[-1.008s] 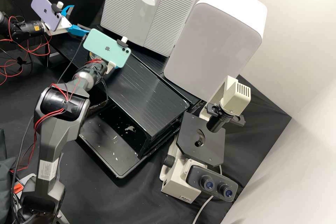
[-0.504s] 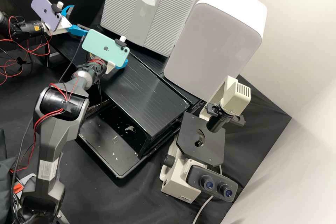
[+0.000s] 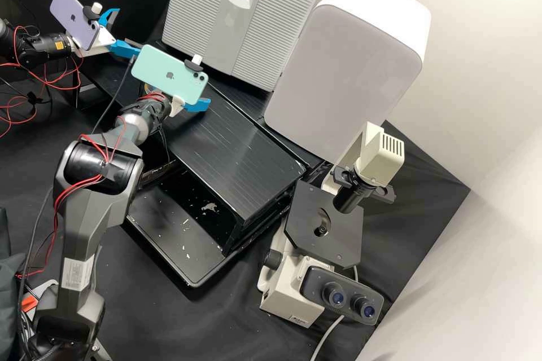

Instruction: Slide the petri dish to the right

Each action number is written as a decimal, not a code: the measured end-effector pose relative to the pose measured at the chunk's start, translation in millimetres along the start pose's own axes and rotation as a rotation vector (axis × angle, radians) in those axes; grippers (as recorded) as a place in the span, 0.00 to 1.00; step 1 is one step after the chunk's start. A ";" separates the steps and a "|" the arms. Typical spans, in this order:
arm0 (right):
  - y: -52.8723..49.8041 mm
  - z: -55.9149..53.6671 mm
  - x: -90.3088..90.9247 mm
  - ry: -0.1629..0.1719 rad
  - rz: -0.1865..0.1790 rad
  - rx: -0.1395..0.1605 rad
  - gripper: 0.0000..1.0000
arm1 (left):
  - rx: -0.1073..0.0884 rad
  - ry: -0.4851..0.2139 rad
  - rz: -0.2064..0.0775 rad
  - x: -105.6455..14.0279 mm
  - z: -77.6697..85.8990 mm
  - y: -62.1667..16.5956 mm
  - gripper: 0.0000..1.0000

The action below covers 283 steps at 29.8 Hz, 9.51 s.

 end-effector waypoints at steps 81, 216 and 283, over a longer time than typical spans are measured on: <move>-32.3 -26.3 -16.2 0.139 0.086 0.159 1.00 | 0.000 0.000 0.000 0.0 0.0 0.0 1.00; -30.5 -15.9 22.3 -0.198 0.145 0.032 0.00 | 0.000 0.000 0.000 0.0 0.0 0.0 1.00; -40.2 21.8 -37.4 -0.216 0.207 -0.027 0.00 | 0.000 0.000 0.000 0.0 0.0 0.0 1.00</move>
